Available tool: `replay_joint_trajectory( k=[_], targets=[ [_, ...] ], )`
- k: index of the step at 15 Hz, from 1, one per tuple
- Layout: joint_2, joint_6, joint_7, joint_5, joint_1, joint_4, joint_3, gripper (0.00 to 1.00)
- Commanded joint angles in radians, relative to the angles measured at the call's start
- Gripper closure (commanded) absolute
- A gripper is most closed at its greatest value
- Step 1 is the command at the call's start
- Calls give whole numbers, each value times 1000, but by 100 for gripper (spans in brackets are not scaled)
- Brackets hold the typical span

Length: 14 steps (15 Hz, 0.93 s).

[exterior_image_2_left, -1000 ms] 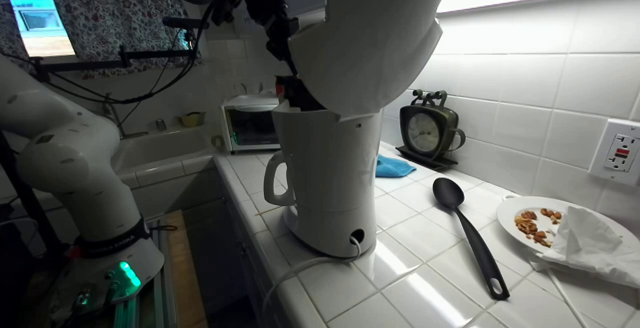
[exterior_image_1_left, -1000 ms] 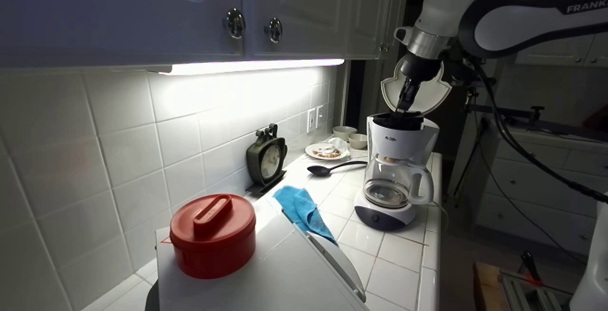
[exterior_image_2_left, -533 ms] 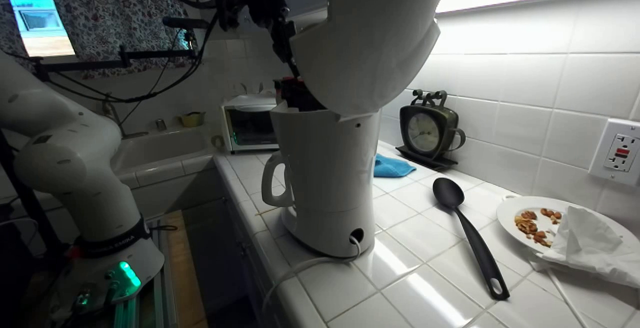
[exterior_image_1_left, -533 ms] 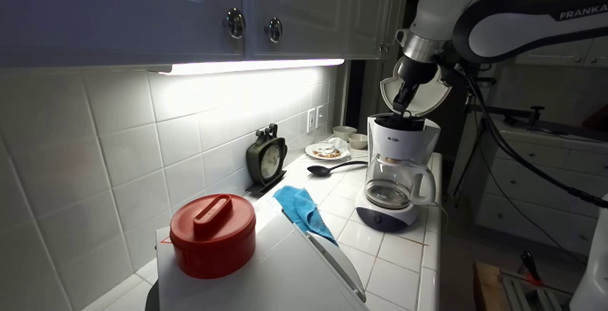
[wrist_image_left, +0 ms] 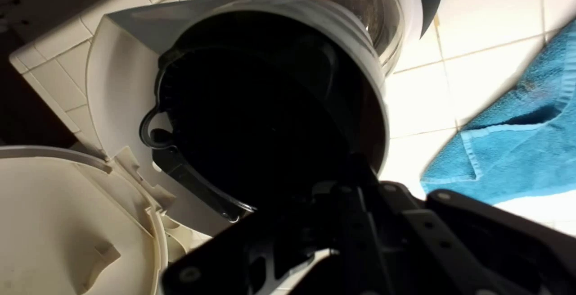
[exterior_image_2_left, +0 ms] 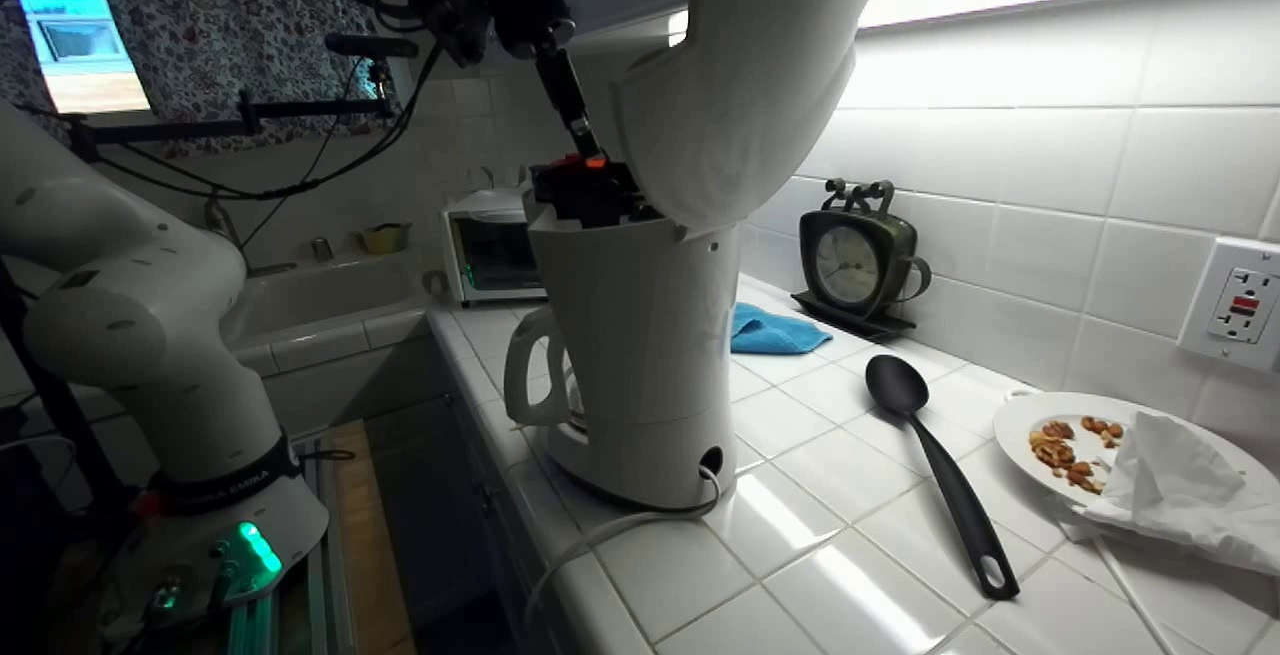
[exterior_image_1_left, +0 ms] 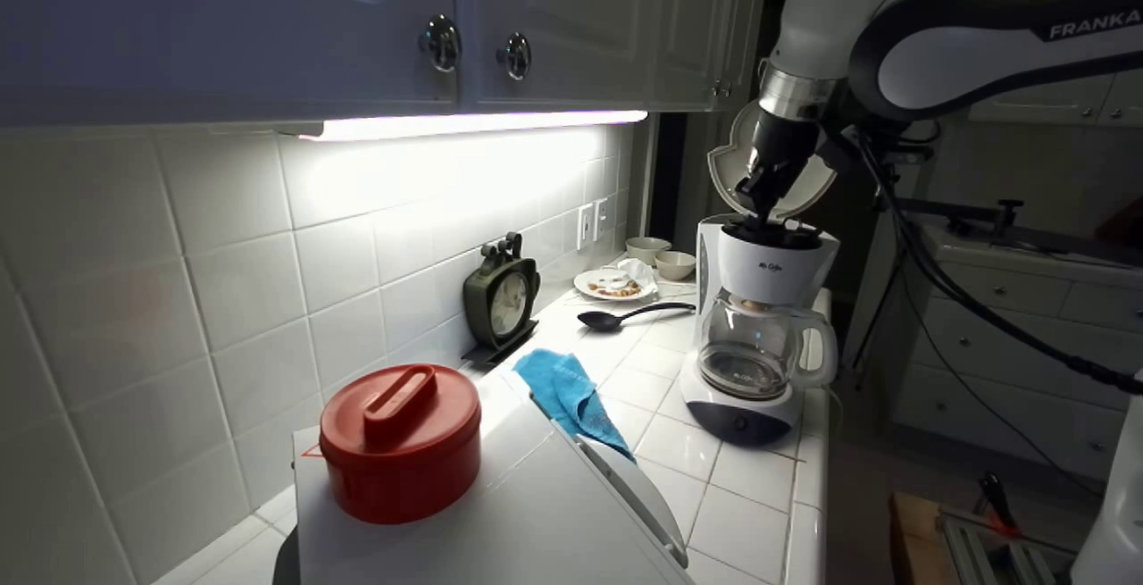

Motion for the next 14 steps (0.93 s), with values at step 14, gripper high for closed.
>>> replay_joint_trajectory(
  k=[14],
  targets=[
    [202,-142,146,-105,-58,215,-4,95]
  ],
)
